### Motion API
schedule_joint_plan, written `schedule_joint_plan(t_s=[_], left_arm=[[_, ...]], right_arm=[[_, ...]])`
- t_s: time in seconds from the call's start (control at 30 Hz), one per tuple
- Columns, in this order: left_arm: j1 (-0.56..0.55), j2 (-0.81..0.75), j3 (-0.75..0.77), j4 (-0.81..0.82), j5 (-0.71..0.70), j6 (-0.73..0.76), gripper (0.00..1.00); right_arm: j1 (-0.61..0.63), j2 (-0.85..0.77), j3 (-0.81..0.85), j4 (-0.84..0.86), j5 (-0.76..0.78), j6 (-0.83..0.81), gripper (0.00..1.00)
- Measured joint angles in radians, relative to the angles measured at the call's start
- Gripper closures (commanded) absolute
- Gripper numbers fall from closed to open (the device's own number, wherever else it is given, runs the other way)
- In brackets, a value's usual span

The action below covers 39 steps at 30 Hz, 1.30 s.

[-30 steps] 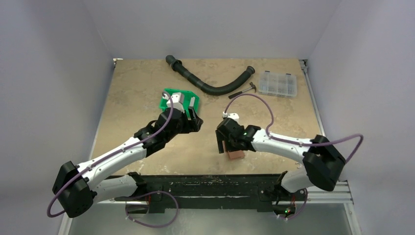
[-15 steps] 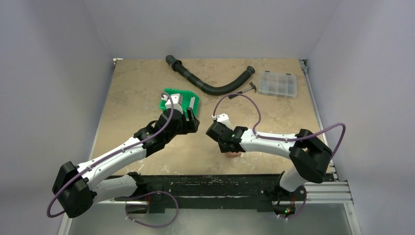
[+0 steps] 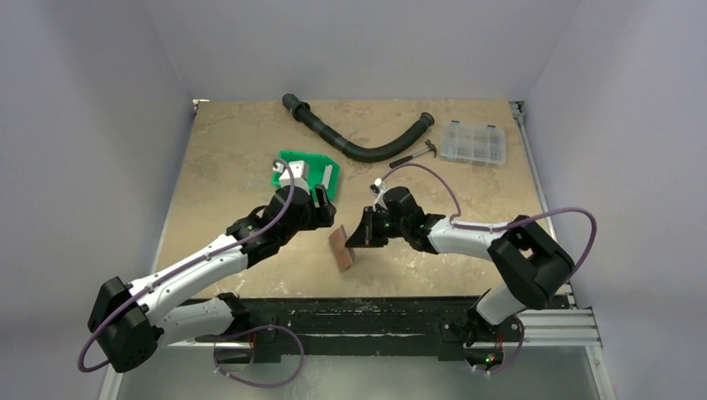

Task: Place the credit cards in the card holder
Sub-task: Turn over the card holder at the center of the board, then open the card holder at the center of the board.

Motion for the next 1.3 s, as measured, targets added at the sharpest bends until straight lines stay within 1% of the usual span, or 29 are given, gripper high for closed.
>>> schedule_joint_plan(t_s=[0.07, 0.1, 0.17, 0.2, 0.27, 0.3, 0.33, 0.37, 0.4, 0.43, 0.5, 0.6, 0.63, 0.7, 0.77, 0.83, 0.87, 1.03, 1.2, 1.3], left_arm=[[0.000, 0.039, 0.000, 0.010, 0.039, 0.000, 0.35], [0.000, 0.060, 0.001, 0.014, 0.057, 0.000, 0.35], [0.000, 0.113, 0.001, 0.025, 0.108, 0.000, 0.39], [0.000, 0.135, 0.000, 0.030, 0.130, -0.001, 0.40], [0.000, 0.169, -0.005, 0.040, 0.175, -0.001, 0.43], [0.000, 0.177, -0.008, 0.048, 0.194, -0.002, 0.45], [0.000, 0.183, -0.013, 0.060, 0.211, -0.002, 0.48], [0.000, 0.190, -0.015, 0.074, 0.229, -0.002, 0.53], [0.000, 0.200, -0.016, 0.085, 0.242, -0.003, 0.59], [0.000, 0.215, -0.016, 0.104, 0.259, -0.003, 0.64], [0.000, 0.262, -0.015, 0.144, 0.288, -0.008, 0.72], [0.000, 0.343, -0.015, 0.174, 0.318, -0.028, 0.86], [0.000, 0.360, -0.015, 0.178, 0.323, -0.035, 0.88], [0.000, 0.391, -0.020, 0.194, 0.332, -0.057, 0.91], [0.002, 0.402, -0.032, 0.218, 0.335, -0.073, 0.94], [0.006, 0.412, -0.048, 0.249, 0.342, -0.086, 0.99], [0.008, 0.419, -0.054, 0.261, 0.345, -0.091, 1.00], [0.015, 0.468, -0.071, 0.314, 0.364, -0.119, 1.00], [0.017, 0.469, -0.086, 0.342, 0.364, -0.150, 1.00], [0.019, 0.471, -0.087, 0.342, 0.363, -0.159, 1.00]], right_arm=[[-0.049, 0.035, -0.024, 0.040, -0.070, 0.030, 0.84], [-0.058, 0.039, -0.026, 0.042, -0.082, 0.030, 0.78], [-0.071, 0.030, -0.025, 0.013, -0.076, 0.009, 0.70], [-0.074, 0.016, -0.018, -0.034, -0.043, -0.018, 0.62], [-0.072, -0.026, 0.010, -0.172, 0.089, -0.083, 0.49], [-0.067, -0.050, 0.025, -0.235, 0.158, -0.115, 0.47], [-0.061, -0.075, 0.039, -0.287, 0.225, -0.148, 0.47], [-0.057, -0.095, 0.049, -0.320, 0.264, -0.175, 0.47], [-0.049, -0.120, 0.060, -0.352, 0.301, -0.203, 0.48], [-0.037, -0.140, 0.069, -0.369, 0.324, -0.223, 0.51], [-0.005, -0.167, 0.079, -0.379, 0.334, -0.246, 0.57], [0.047, -0.163, 0.081, -0.364, 0.334, -0.250, 0.62], [0.062, -0.151, 0.081, -0.356, 0.334, -0.250, 0.63], [0.087, -0.118, 0.085, -0.341, 0.336, -0.251, 0.65], [0.103, -0.080, 0.094, -0.335, 0.346, -0.255, 0.64], [0.111, -0.047, 0.103, -0.331, 0.358, -0.261, 0.61], [0.117, -0.034, 0.109, -0.332, 0.375, -0.267, 0.59], [0.171, 0.024, 0.166, -0.352, 0.511, -0.304, 0.58], [0.235, 0.094, 0.211, -0.367, 0.631, -0.325, 0.59], [0.259, 0.117, 0.221, -0.388, 0.695, -0.321, 0.58]])
